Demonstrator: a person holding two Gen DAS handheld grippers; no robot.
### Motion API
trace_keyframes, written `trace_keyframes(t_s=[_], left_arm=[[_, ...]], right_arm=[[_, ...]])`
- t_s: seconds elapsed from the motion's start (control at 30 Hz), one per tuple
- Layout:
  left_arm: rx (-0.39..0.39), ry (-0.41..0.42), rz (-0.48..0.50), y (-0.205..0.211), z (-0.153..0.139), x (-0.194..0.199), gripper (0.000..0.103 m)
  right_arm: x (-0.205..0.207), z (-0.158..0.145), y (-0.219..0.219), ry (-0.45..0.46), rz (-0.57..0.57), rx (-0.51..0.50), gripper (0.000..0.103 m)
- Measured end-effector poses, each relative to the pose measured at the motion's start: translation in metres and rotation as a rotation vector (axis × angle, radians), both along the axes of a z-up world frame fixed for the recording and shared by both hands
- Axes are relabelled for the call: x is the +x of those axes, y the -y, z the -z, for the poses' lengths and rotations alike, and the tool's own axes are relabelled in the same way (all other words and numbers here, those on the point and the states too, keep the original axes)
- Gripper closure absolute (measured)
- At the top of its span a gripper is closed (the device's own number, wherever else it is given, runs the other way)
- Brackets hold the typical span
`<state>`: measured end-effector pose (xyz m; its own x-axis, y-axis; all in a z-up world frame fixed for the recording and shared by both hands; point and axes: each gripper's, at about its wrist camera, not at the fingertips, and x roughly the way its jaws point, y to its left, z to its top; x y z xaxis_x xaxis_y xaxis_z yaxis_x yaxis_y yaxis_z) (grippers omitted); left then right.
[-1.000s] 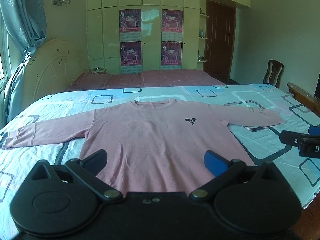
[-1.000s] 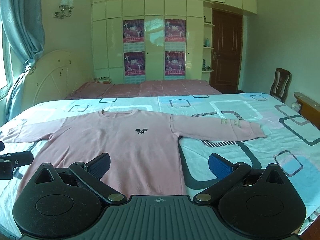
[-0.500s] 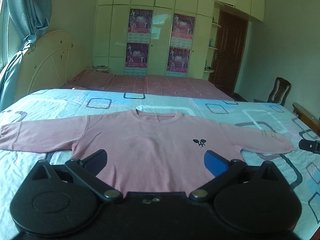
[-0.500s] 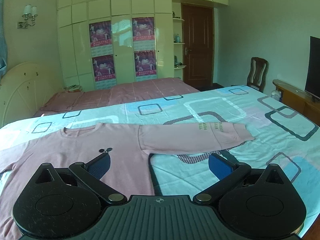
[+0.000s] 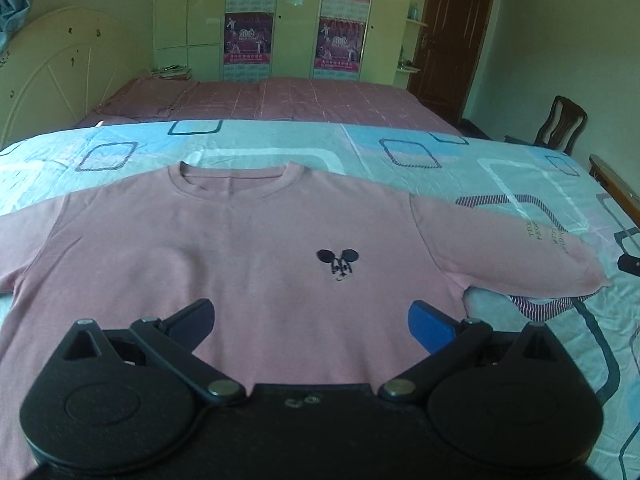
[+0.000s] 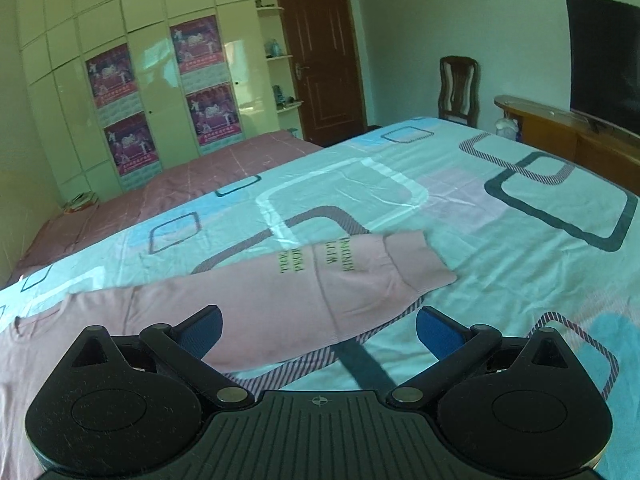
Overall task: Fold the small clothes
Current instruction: 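Move the right tool to the sweatshirt sleeve cuff and grasp it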
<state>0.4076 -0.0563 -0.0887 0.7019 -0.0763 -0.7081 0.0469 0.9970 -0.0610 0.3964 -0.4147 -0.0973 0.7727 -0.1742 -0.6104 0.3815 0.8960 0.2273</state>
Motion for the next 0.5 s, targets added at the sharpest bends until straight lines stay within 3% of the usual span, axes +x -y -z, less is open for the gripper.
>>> trace_keyframes(t_s=[0.03, 0.07, 0.1, 0.37, 0.47, 0.5], left_arm=[[0.017, -0.001, -0.002, 0.008, 0.002, 0.006, 0.001], [0.031, -0.001, 0.002, 0.017, 0.005, 0.012, 0.001], [0.04, -0.002, 0.007, 0.023, 0.007, 0.017, 0.001], [0.12, -0.045, 0.044, 0.061, 0.023, 0.047, 0.002], [0.117, -0.054, 0.039, 0.063, 0.024, 0.052, 0.002], [0.112, -0.055, 0.038, 0.061, 0.025, 0.052, 0.003]], right_arm=[[0.006, 0.008, 0.011, -0.005, 0.006, 0.013, 0.001], [0.011, 0.016, 0.022, -0.008, 0.015, 0.023, 0.02], [0.017, 0.025, 0.031, -0.027, 0.03, 0.033, 0.048], [0.036, 0.077, 0.088, -0.062, 0.097, 0.194, 0.051], [0.036, 0.09, 0.101, -0.042, 0.098, 0.269, 0.052], [0.036, 0.092, 0.103, -0.035, 0.101, 0.274, 0.059]])
